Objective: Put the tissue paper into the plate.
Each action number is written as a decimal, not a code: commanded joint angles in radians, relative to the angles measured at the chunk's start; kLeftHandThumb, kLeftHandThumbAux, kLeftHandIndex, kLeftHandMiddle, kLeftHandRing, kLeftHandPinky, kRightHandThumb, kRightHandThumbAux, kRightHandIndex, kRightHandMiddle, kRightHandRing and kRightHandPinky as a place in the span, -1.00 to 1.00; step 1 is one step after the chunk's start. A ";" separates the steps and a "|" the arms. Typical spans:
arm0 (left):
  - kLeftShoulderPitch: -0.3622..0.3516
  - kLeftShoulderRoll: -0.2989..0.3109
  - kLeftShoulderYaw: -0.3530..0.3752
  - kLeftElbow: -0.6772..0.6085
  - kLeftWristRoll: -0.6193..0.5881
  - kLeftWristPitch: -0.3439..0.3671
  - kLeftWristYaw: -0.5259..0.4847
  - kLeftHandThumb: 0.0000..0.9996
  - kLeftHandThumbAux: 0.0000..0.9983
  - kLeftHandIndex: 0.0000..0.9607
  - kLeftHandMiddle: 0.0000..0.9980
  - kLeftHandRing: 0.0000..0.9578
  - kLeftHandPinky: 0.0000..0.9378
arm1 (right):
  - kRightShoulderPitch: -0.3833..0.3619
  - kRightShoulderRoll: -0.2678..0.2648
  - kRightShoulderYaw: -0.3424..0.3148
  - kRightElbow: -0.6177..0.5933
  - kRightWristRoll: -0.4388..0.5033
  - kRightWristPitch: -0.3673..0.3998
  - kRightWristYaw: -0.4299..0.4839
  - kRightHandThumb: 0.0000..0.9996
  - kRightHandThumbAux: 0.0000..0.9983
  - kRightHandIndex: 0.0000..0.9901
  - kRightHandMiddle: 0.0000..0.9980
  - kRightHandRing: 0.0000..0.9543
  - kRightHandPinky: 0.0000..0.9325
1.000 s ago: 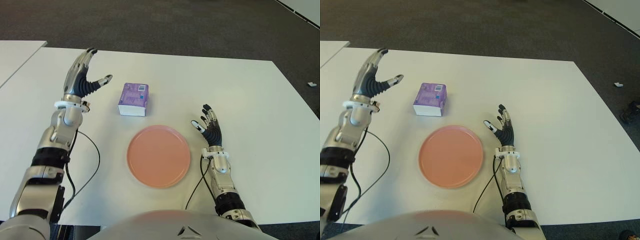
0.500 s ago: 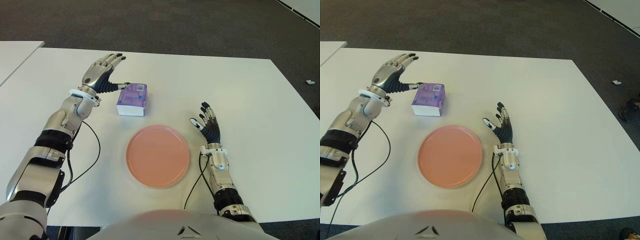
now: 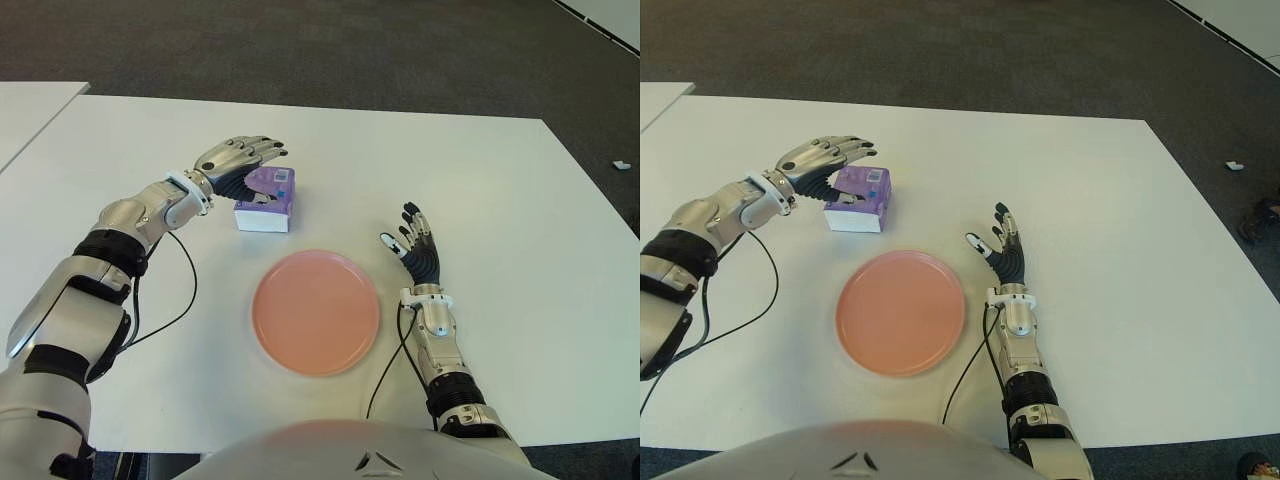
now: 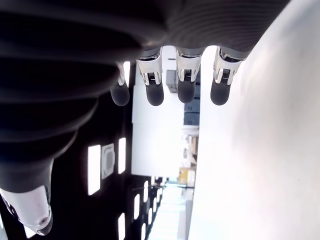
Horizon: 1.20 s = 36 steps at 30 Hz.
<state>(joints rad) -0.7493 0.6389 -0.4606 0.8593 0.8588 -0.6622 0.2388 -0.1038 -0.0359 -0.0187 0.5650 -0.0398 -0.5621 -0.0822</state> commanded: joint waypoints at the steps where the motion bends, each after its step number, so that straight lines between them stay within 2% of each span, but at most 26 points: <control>1: -0.029 -0.008 -0.051 0.045 0.040 -0.022 0.014 -0.78 -0.14 -1.00 -1.00 -1.00 -1.00 | 0.094 0.020 0.013 0.103 -0.028 0.034 -0.015 -1.00 0.24 -1.00 -1.00 -1.00 -1.00; 6: -0.047 -0.011 -0.079 0.062 0.048 -0.041 0.016 -0.79 -0.17 -1.00 -1.00 -1.00 -1.00 | 0.098 0.021 0.017 0.101 -0.031 0.038 -0.023 -1.00 0.23 -1.00 -1.00 -1.00 -1.00; 17: -0.077 0.000 -0.110 0.065 0.020 -0.092 -0.074 -0.81 -0.25 -1.00 -1.00 -1.00 -1.00 | 0.105 0.026 0.017 0.098 -0.025 0.041 -0.019 -1.00 0.21 -1.00 -1.00 -1.00 -1.00; 25: -0.082 0.007 -0.103 0.059 0.005 -0.092 -0.126 -0.80 -0.29 -1.00 -1.00 -1.00 -1.00 | 0.104 0.027 0.015 0.100 -0.026 0.051 -0.025 -1.00 0.20 -1.00 -1.00 -1.00 -1.00; 36: -0.082 0.021 -0.104 0.051 0.012 -0.082 -0.137 -0.82 -0.31 -1.00 -1.00 -1.00 -1.00 | 0.105 0.031 0.014 0.102 -0.020 0.064 -0.025 -1.00 0.18 -1.00 -1.00 -1.00 -1.00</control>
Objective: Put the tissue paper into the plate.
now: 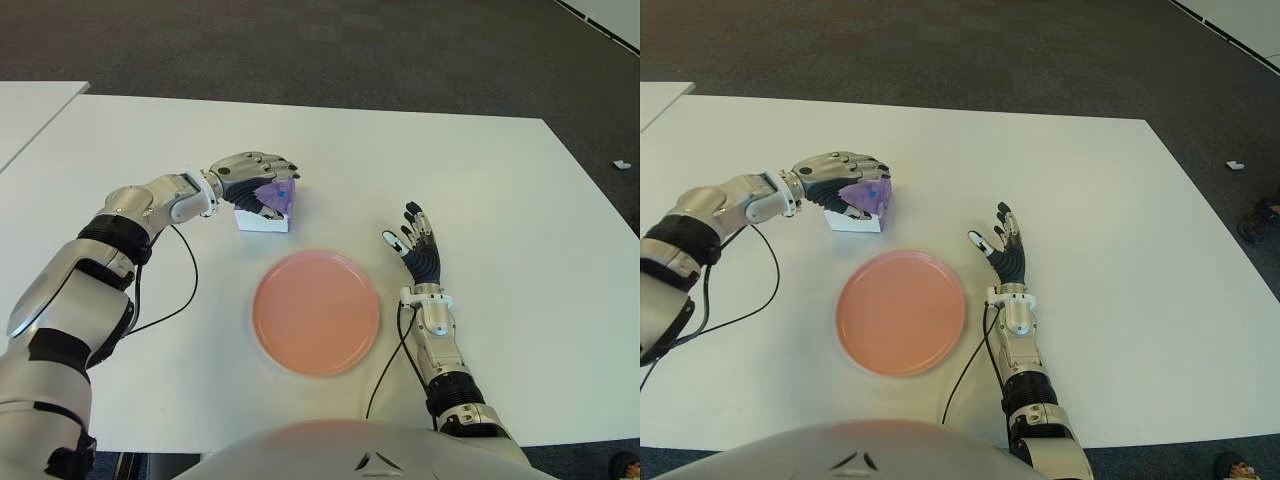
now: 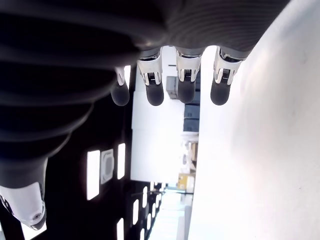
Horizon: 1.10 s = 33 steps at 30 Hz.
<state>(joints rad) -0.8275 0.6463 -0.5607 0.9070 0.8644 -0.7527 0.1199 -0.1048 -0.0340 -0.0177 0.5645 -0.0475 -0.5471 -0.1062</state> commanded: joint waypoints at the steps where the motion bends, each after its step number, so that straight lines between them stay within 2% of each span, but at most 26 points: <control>1: -0.005 0.014 -0.005 0.005 0.007 0.010 -0.018 -0.81 -0.31 -1.00 -1.00 -1.00 -1.00 | 0.105 0.029 0.013 0.104 -0.013 0.050 -0.002 -1.00 0.17 -1.00 -1.00 -1.00 -1.00; 23: 0.007 0.040 0.002 -0.014 -0.003 0.033 -0.054 -0.75 -0.34 -1.00 -1.00 -1.00 -1.00 | 0.113 0.023 0.009 0.103 -0.013 0.047 -0.002 -1.00 0.17 -1.00 -1.00 -1.00 -1.00; 33: 0.007 0.050 -0.016 -0.002 0.030 0.063 -0.030 -0.76 -0.36 -1.00 -1.00 -1.00 -1.00 | 0.114 0.018 0.009 0.105 -0.013 0.046 0.004 -1.00 0.16 -1.00 -1.00 -1.00 -1.00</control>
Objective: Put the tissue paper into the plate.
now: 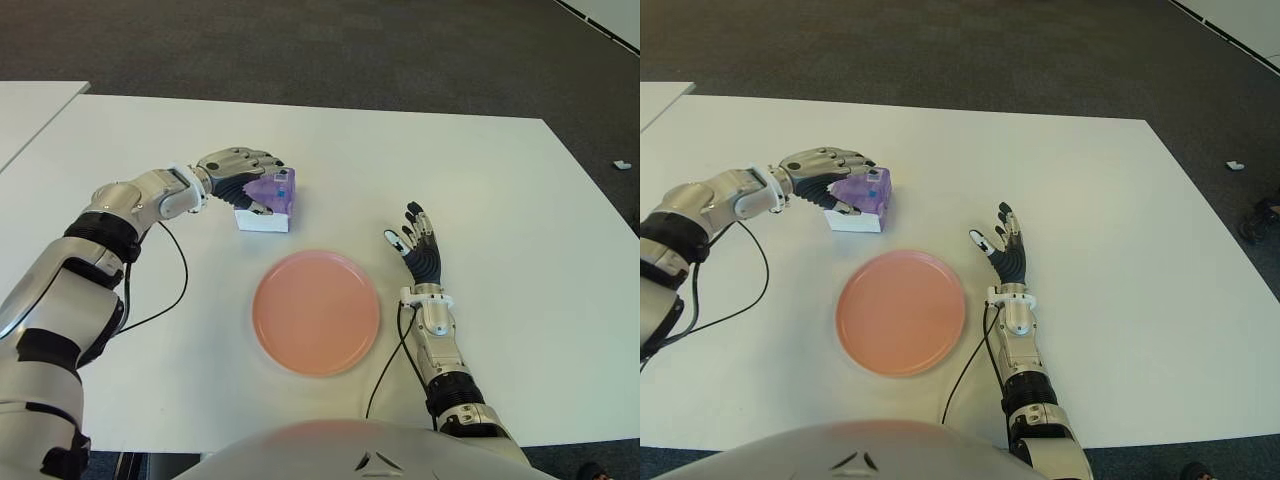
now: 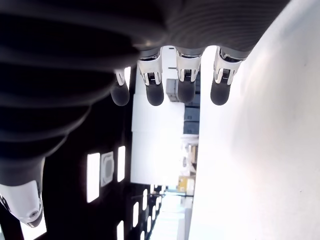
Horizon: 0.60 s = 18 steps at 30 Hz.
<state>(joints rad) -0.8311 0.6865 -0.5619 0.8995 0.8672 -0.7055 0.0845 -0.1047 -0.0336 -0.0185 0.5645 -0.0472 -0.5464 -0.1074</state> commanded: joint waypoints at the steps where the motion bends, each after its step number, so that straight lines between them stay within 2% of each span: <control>1: 0.011 0.010 -0.017 0.005 0.030 0.019 0.007 -0.77 -0.36 -1.00 -1.00 -1.00 -1.00 | 0.115 0.017 0.010 0.104 -0.012 0.045 0.005 -1.00 0.16 -1.00 -1.00 -1.00 -1.00; 8: 0.014 0.015 -0.029 0.013 0.054 0.043 0.029 -0.77 -0.36 -1.00 -1.00 -1.00 -1.00 | 0.120 0.013 0.009 0.103 -0.011 0.036 0.009 -1.00 0.18 -1.00 -1.00 -1.00 -1.00; 18: 0.016 0.008 -0.042 0.035 0.057 0.033 0.052 -0.79 -0.35 -1.00 -1.00 -1.00 -1.00 | 0.125 0.009 0.007 0.096 -0.011 0.043 0.012 -1.00 0.19 -1.00 -1.00 -1.00 -1.00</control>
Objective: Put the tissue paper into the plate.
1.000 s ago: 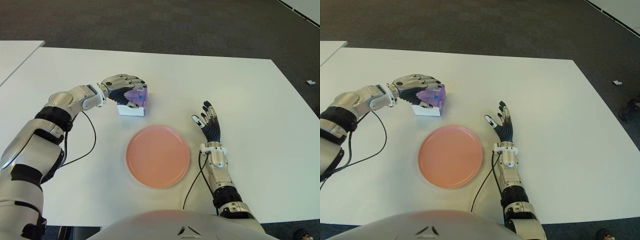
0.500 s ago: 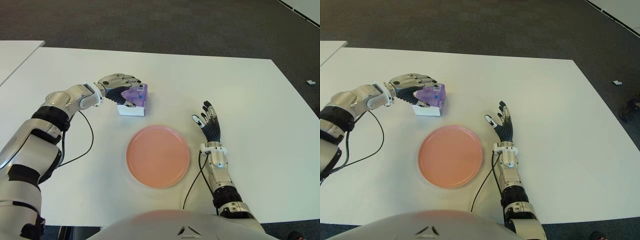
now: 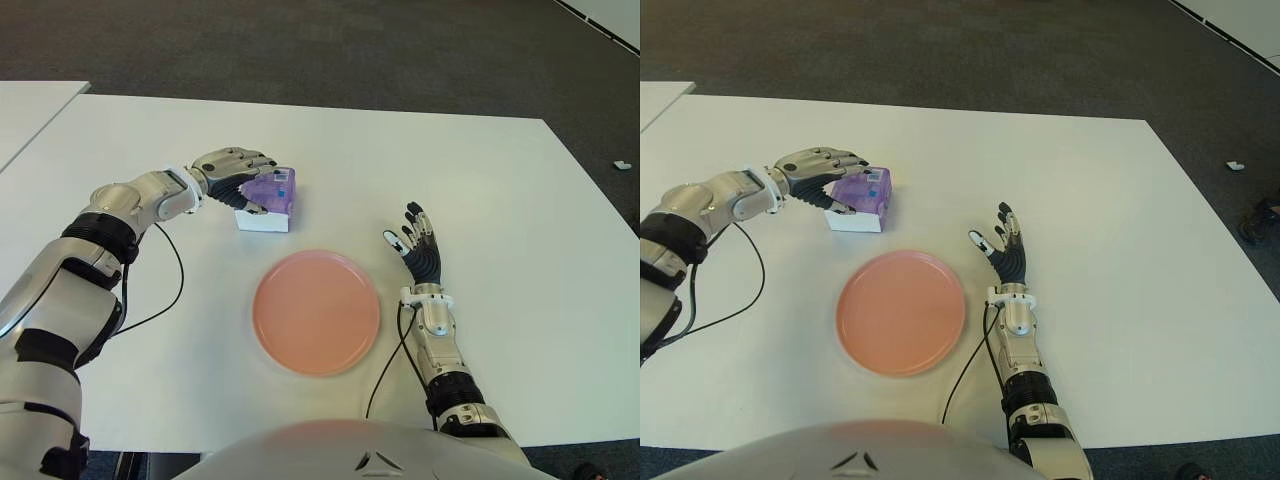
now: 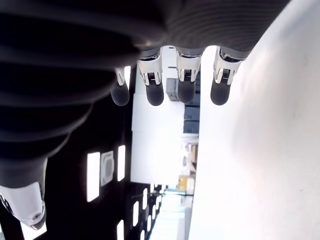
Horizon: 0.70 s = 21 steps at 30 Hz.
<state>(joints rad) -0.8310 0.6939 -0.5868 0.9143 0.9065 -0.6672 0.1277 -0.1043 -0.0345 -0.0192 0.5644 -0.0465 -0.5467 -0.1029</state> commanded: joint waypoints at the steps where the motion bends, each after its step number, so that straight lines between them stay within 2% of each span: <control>1: 0.016 -0.001 -0.019 0.022 0.017 -0.007 0.009 -0.79 -0.35 -1.00 -1.00 -1.00 -1.00 | 0.125 0.010 0.008 0.096 -0.012 0.045 0.008 -1.00 0.18 -1.00 -1.00 -1.00 -1.00; 21: 0.029 -0.027 -0.050 0.058 0.021 -0.002 0.027 -0.79 -0.35 -1.00 -1.00 -1.00 -1.00 | 0.132 0.011 0.002 0.093 0.001 0.035 0.028 -1.00 0.18 -1.00 -1.00 -1.00 -1.00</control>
<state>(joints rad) -0.8287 0.6834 -0.6158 0.9543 0.9066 -0.6687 0.1432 -0.0997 -0.0361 -0.0215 0.5593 -0.0407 -0.5471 -0.0841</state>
